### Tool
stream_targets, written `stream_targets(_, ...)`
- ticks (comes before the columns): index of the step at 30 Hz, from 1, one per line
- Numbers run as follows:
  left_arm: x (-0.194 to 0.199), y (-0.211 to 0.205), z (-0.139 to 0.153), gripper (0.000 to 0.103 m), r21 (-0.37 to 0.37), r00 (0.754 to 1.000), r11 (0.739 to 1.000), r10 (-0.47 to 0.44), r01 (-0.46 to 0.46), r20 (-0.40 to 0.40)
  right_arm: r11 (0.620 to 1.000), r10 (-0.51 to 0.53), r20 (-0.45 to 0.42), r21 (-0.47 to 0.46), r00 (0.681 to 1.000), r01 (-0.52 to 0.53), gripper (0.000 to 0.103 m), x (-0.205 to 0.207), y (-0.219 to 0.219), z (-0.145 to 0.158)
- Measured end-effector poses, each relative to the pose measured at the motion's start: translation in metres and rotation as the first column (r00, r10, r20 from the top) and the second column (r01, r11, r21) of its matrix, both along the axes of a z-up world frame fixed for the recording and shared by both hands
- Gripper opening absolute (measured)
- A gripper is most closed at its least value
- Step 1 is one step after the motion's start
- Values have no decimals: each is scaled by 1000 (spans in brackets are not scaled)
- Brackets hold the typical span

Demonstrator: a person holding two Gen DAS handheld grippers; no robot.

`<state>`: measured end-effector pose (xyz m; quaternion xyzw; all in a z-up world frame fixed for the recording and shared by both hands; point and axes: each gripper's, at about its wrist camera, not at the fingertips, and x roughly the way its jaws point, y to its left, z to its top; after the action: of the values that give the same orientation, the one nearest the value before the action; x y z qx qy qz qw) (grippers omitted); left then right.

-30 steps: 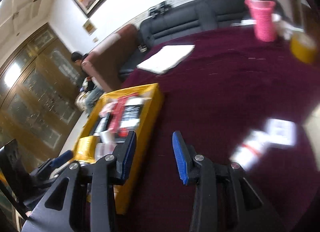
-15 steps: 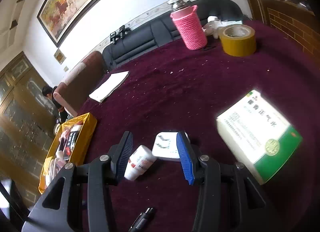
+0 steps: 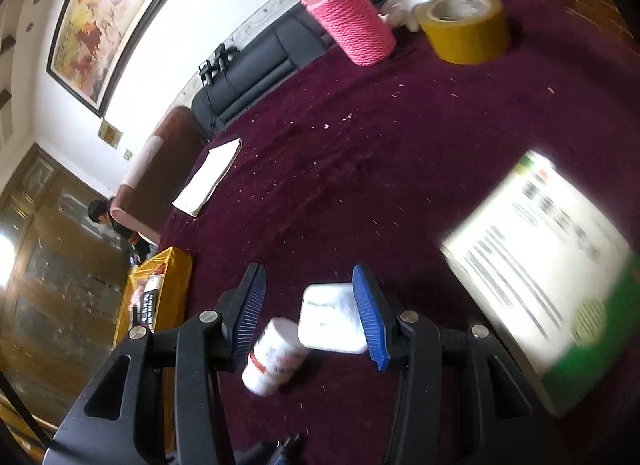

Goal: Organize objects
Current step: 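Grasp a black pen with the left gripper while the right grasps the white USB charger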

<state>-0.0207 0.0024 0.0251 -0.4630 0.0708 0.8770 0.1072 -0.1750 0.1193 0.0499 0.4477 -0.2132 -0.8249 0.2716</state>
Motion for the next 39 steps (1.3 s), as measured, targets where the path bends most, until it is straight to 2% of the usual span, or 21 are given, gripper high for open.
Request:
stream_targets(3, 7, -11, 1, 15, -4, 1000, 1000, 29, -29, 5, 999, 29, 0, 46, 1000, -29, 45, -12, -14, -8)
stream_targets(5, 9, -22, 1, 15, 4, 999, 999, 52, -52, 10, 995, 69, 31, 67, 997, -71, 45, -14, -19, -16)
stream_targets(7, 9, -34, 2, 15, 16, 997, 997, 78, -78, 17, 991, 105, 43, 76, 994, -108, 47, -6, -16, -14)
stream_targets(8, 9, -40, 3, 15, 20, 996, 996, 89, -90, 20, 988, 133, 60, 72, 989, -137, 52, -2, -16, -13)
stream_targets(10, 8, -48, 3, 15, 31, 994, 994, 106, -106, 24, 975, 209, 106, 53, 972, -216, 56, 10, -13, -12)
stream_targets(12, 12, -50, 2, 15, 47, 994, 993, 108, -110, 26, 964, 257, 106, 41, 961, -263, 56, 21, -10, -12)
stream_targets(13, 13, -50, 2, 15, 47, 994, 993, 109, -110, 24, 959, 269, 91, 64, 959, -275, 56, 27, -9, -11)
stream_targets(17, 8, -51, 2, 15, 34, 994, 993, 111, -112, 17, 943, 253, 41, 212, 966, -256, 56, 41, -15, -14)
stream_targets(20, 1, -51, 0, 15, 21, 994, 994, 111, -112, 11, 942, 226, 17, 252, 974, -223, 57, 44, -22, -18)
stream_targets(24, -1, -51, -1, 15, 13, 993, 993, 115, -115, 2, 907, 209, -56, 384, 976, -172, 56, 54, -38, -20)
stream_targets(26, 0, -51, -1, 15, 15, 993, 993, 116, -116, -1, 896, 194, -84, 422, 977, -142, 46, 58, -41, -20)
stream_targets(27, 0, -53, -1, 15, 21, 993, 993, 119, -119, -3, 891, 192, -92, 433, 977, -134, 44, 59, -40, -21)
stream_targets(31, 1, -57, 0, 12, 46, 992, 991, 129, -129, 2, 919, 148, -113, 382, 982, -95, 37, 59, -22, -14)
stream_targets(35, 3, -61, 6, 12, 69, 990, 988, 141, -141, -2, 946, 119, -128, 315, 985, -73, 37, 59, -5, -7)
stream_targets(39, 10, -63, 17, 12, 85, 989, 986, 146, -143, -28, 956, 93, -148, 288, 985, -47, 37, 60, 3, 0)
